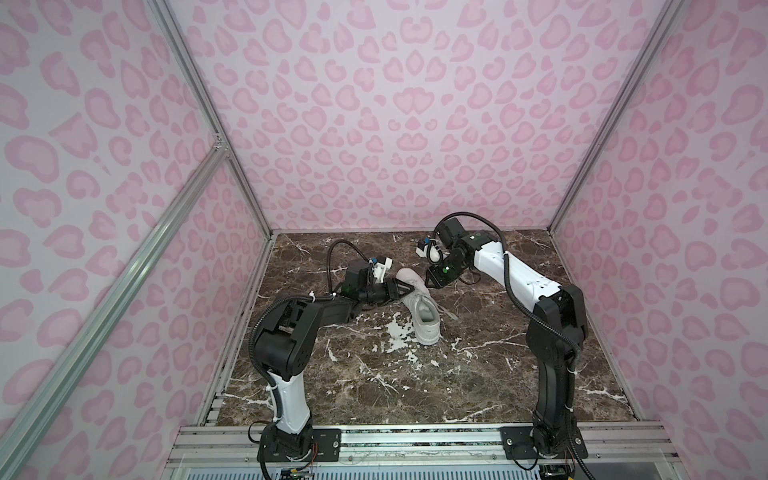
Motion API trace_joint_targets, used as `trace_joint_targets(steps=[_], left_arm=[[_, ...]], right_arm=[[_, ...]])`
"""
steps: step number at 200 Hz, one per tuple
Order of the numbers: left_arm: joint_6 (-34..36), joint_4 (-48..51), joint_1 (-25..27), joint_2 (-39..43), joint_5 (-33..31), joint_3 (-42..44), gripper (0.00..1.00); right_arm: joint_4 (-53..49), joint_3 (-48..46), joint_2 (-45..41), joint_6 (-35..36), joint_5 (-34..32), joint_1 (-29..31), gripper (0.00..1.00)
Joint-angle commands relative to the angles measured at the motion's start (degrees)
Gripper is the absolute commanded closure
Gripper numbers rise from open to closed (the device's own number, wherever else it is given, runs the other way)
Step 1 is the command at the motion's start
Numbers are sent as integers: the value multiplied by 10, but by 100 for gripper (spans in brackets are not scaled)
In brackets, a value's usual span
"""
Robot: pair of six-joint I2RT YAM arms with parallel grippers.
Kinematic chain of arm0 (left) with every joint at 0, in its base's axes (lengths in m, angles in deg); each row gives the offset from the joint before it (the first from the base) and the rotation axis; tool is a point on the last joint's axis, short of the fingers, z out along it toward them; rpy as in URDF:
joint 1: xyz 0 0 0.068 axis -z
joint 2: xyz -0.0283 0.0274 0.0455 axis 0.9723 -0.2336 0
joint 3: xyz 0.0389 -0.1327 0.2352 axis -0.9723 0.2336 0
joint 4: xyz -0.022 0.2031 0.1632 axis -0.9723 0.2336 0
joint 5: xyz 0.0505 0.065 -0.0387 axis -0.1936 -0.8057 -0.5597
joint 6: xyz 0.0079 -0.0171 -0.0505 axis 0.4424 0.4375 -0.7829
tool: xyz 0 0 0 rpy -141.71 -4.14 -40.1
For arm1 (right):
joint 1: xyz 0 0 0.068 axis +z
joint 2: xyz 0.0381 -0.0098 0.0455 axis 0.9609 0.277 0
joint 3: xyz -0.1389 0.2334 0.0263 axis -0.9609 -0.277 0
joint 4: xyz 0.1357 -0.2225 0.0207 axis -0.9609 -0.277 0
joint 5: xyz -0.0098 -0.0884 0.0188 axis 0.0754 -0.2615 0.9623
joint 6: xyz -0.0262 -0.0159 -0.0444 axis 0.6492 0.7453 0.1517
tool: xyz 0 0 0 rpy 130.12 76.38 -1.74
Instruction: Tie the shoes
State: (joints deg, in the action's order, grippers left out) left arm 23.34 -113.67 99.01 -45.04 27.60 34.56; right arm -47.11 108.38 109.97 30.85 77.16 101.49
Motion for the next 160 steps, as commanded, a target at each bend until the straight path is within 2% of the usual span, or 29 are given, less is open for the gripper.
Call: trace_joint_targets(steps=[1, 88, 119, 160], left_arm=[[6, -8, 1, -2, 9, -3, 62], [-10, -37, 1, 8, 6, 14, 85], [-13, -46, 1, 10, 6, 16, 96], [-11, -45, 1, 16, 5, 17, 96]], right_arm=[[7, -4, -4, 2, 9, -1, 68], [12, -22, -16, -3, 16, -2, 69], [23, -39, -28, -10, 23, -2, 70], [33, -55, -37, -18, 30, -2, 71]])
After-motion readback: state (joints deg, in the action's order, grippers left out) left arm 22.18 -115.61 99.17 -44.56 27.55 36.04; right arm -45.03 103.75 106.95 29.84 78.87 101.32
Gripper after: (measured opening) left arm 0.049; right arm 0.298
